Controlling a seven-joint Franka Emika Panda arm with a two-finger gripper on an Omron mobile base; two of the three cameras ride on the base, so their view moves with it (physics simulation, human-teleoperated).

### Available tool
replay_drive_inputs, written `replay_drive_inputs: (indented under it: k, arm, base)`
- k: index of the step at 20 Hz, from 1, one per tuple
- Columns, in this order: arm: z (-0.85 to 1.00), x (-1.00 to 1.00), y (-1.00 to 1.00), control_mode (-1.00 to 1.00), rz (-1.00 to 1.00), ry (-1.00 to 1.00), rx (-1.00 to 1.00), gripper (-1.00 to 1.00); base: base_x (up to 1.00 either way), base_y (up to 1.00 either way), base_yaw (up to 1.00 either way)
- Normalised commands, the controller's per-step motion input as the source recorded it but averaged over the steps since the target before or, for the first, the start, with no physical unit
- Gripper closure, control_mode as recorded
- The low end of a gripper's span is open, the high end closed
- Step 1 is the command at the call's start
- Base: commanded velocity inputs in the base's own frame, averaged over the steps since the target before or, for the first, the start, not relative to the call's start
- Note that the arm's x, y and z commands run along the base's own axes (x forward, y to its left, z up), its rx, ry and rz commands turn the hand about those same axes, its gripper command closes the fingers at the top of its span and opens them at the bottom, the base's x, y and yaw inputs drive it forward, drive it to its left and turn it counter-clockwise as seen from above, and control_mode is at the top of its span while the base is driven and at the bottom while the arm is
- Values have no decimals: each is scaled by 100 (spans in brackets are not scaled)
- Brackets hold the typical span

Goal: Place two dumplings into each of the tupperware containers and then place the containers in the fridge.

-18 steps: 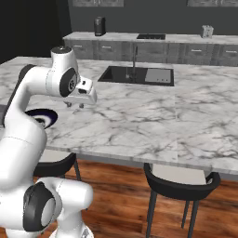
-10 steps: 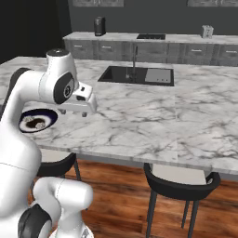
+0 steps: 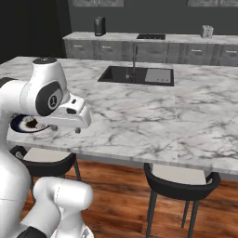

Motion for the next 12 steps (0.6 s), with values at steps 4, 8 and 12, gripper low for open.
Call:
replay_drive_inputs:
  k: [4, 8, 12]
  arm:
    - [0, -32, 2, -100, 0, 12, 0, -100]
    - [0, -23, 0, -100, 0, 5, 0, -100]
    - [0, -15, 0, -100, -1, 5, 0, -100]
  base:
    - [0, 0, 0]
    - [0, 0, 0]
    - [0, 0, 0]
